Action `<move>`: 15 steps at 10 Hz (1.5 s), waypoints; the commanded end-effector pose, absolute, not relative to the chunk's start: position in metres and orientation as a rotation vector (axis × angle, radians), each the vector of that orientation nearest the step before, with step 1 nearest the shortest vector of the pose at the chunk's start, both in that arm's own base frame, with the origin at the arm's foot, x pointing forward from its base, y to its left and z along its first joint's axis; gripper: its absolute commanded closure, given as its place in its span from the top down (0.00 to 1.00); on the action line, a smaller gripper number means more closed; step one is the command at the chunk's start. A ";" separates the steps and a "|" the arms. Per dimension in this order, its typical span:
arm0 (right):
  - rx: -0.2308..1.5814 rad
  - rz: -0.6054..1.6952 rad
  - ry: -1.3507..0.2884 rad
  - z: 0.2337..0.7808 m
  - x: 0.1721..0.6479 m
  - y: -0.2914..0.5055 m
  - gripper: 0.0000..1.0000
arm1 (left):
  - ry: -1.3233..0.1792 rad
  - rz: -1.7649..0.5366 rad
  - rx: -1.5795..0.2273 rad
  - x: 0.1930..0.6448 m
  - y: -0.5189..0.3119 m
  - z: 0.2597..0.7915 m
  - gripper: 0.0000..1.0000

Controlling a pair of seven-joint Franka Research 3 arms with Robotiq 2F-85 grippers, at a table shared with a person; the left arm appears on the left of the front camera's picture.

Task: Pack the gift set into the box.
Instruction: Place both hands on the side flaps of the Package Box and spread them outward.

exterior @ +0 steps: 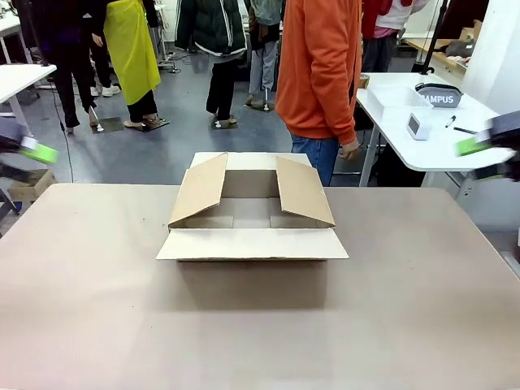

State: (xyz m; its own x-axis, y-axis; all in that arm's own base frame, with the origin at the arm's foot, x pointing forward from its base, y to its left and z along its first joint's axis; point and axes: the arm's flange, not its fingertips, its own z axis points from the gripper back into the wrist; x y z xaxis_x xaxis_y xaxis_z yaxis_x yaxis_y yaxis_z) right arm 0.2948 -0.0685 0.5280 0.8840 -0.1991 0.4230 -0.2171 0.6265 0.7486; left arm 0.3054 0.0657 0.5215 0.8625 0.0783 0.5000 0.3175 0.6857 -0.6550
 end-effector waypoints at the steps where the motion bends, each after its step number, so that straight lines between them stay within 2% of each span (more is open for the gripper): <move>1: 1.111 -0.164 -0.598 0.473 0.260 -0.144 1.00 | -0.663 0.327 -1.363 0.270 0.161 0.453 1.00; 3: 1.301 -0.414 -0.651 0.415 0.241 -0.210 1.00 | -0.809 0.529 -1.525 0.241 0.202 0.407 1.00; 4: 1.292 -0.518 -0.636 0.391 0.240 -0.223 1.00 | -0.846 0.600 -1.515 0.233 0.204 0.392 1.00; 5: 1.161 -0.560 -0.634 0.375 0.242 -0.224 1.00 | -0.641 0.243 -1.203 0.242 0.223 0.440 1.00; 6: 1.255 -0.482 -0.637 0.427 0.228 -0.247 1.00 | -0.641 0.243 -1.203 0.242 0.223 0.440 1.00; 11: 1.255 -0.482 -0.637 0.427 0.228 -0.247 1.00 | -0.641 0.243 -1.203 0.242 0.223 0.440 1.00; 12: 1.255 -0.488 -0.605 0.429 0.232 -0.245 1.00 | -0.605 0.251 -1.193 0.247 0.218 0.441 1.00; 15: 0.980 -0.233 -0.588 0.488 0.282 -0.134 1.00 | -0.393 0.009 -0.969 0.321 0.124 0.508 1.00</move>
